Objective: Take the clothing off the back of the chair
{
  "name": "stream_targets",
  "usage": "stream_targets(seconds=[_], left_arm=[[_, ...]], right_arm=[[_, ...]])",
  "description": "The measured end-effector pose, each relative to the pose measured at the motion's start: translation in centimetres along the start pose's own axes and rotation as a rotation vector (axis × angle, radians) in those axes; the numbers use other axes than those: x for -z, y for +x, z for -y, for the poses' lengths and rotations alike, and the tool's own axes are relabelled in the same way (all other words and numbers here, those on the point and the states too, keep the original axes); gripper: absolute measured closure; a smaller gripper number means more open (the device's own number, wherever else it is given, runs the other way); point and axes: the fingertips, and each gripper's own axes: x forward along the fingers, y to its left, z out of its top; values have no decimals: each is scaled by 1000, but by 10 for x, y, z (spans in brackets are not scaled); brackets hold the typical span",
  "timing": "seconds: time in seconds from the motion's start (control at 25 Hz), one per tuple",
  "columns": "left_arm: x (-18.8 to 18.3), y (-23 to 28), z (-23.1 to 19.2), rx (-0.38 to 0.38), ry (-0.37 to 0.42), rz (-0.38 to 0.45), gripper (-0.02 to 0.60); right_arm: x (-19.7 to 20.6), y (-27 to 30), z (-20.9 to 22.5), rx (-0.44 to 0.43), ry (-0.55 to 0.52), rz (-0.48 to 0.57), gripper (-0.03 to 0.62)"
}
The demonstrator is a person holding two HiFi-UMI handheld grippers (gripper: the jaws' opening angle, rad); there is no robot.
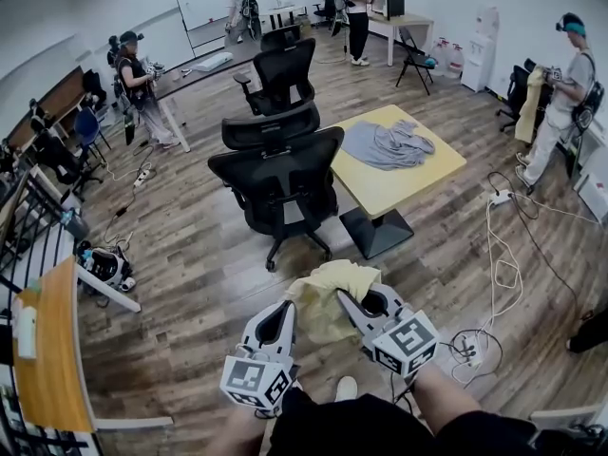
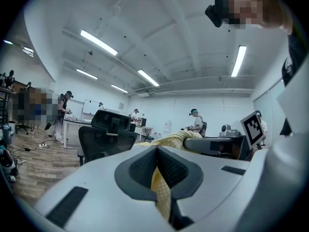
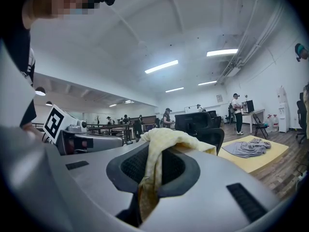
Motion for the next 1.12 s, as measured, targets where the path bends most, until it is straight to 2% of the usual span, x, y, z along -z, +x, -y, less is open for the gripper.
stream_targets(seconds=[1.12], left_arm=[[4, -2, 6, 1, 12, -19, 566]], right_arm=[[5, -2, 1, 2, 5, -15, 546]])
